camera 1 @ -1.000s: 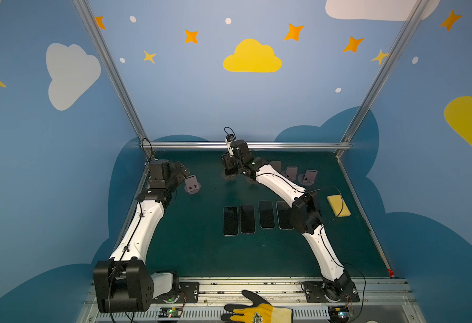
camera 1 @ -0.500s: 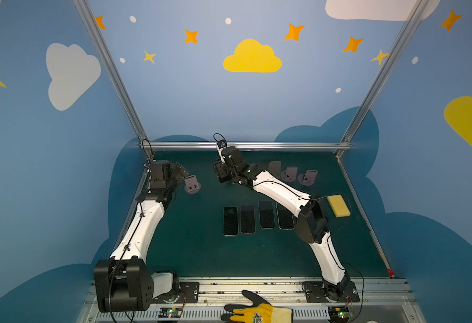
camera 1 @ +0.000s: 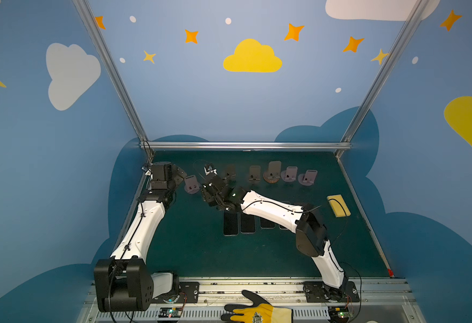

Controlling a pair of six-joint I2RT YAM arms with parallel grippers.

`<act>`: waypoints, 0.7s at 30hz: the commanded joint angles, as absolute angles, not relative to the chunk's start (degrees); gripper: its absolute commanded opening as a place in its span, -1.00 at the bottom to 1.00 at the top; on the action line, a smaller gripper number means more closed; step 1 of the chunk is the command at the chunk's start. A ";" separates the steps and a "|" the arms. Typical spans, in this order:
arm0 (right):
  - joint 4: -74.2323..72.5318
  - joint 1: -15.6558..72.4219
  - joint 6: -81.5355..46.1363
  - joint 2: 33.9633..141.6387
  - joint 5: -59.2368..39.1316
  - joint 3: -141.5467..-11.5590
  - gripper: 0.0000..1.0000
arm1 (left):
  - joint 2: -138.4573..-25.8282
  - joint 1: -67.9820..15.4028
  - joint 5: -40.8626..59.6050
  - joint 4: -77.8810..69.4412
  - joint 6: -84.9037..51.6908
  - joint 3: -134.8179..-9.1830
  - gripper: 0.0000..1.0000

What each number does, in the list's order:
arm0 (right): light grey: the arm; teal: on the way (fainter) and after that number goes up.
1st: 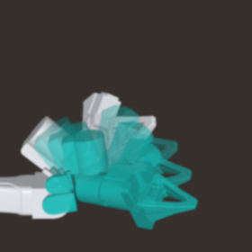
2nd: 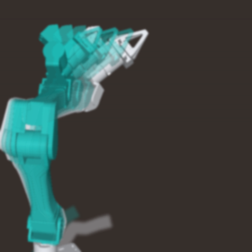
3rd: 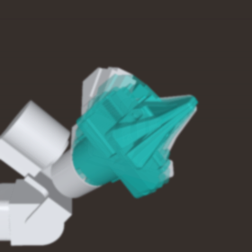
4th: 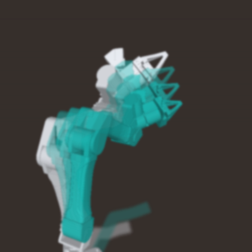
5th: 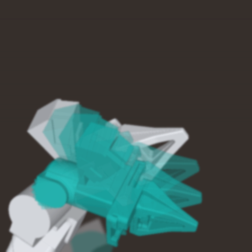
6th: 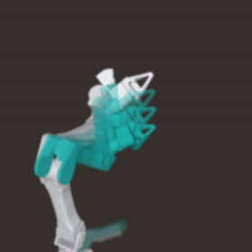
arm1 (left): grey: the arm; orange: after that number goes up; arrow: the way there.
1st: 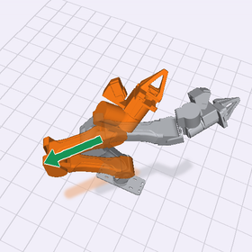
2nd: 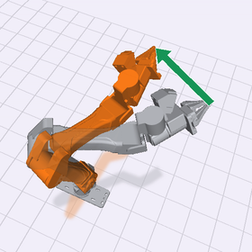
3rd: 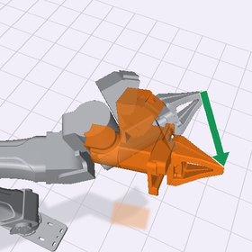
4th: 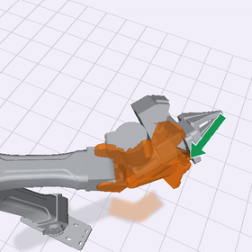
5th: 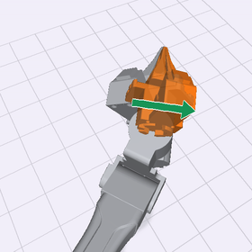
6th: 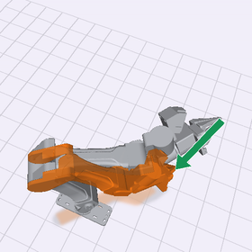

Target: Remove the phone from the phone stand

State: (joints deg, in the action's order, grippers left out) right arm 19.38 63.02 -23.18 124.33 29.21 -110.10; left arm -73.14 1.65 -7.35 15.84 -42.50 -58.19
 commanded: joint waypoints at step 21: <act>22.31 67.54 -40.81 123.52 24.79 -105.25 -0.02 | -71.15 0.95 -15.31 18.25 -43.70 -56.94 0.99</act>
State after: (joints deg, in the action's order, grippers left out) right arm 22.59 66.72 -39.22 123.52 26.59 -105.67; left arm -71.99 1.06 -14.28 17.45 -43.81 -57.39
